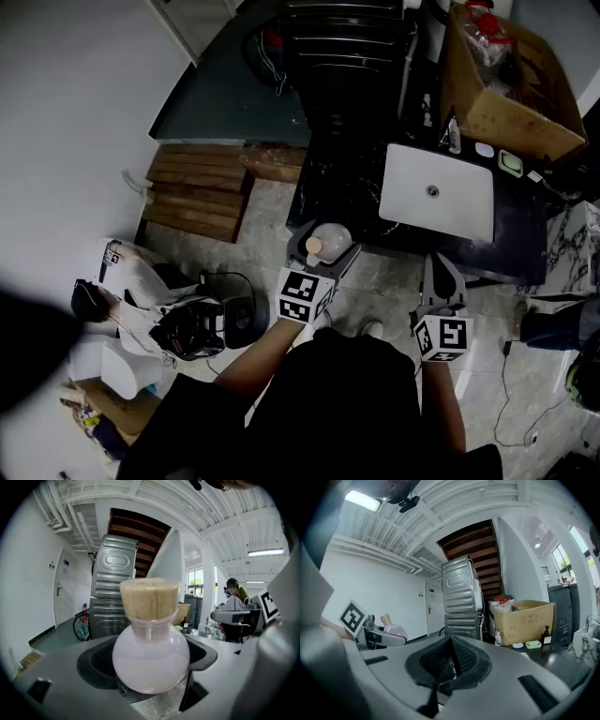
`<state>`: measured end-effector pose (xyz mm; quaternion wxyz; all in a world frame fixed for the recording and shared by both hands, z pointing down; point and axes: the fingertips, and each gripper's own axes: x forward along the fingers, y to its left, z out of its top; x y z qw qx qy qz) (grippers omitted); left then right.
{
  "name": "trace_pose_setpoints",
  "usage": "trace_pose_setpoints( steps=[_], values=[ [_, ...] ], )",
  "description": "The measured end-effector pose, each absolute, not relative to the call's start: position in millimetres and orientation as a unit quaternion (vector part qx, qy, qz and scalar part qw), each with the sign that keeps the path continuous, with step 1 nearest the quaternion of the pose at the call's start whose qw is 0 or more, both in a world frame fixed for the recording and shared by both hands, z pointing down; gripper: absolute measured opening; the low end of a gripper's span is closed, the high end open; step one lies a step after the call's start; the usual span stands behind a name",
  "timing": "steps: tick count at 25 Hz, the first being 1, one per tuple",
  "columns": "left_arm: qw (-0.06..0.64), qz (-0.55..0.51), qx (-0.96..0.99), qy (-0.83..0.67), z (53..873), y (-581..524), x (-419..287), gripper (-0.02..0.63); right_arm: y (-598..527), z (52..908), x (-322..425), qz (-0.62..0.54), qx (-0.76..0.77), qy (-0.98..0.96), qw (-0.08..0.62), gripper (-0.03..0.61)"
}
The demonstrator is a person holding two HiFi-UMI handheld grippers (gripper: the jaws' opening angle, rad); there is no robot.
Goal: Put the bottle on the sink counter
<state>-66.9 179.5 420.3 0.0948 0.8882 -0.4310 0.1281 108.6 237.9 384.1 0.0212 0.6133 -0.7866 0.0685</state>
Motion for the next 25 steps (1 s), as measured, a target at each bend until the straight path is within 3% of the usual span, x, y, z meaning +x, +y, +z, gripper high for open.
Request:
trace_pose_setpoints(
  steps=[4, 9, 25],
  values=[
    [0.102, 0.125, 0.889, -0.428, 418.7, 180.8, -65.4, 0.405, 240.6, 383.4, 108.9, 0.067, 0.611, -0.789, 0.018, 0.035],
    [0.098, 0.125, 0.889, -0.43, 415.7, 183.7, -60.1, 0.405, 247.2, 370.4, 115.3, 0.086, 0.593, -0.798, -0.063, 0.037],
    [0.092, 0.122, 0.871, -0.468, 416.5, 192.7, -35.1, 0.405, 242.7, 380.0, 156.8, 0.06, 0.591, -0.804, -0.012, 0.038]
  ],
)
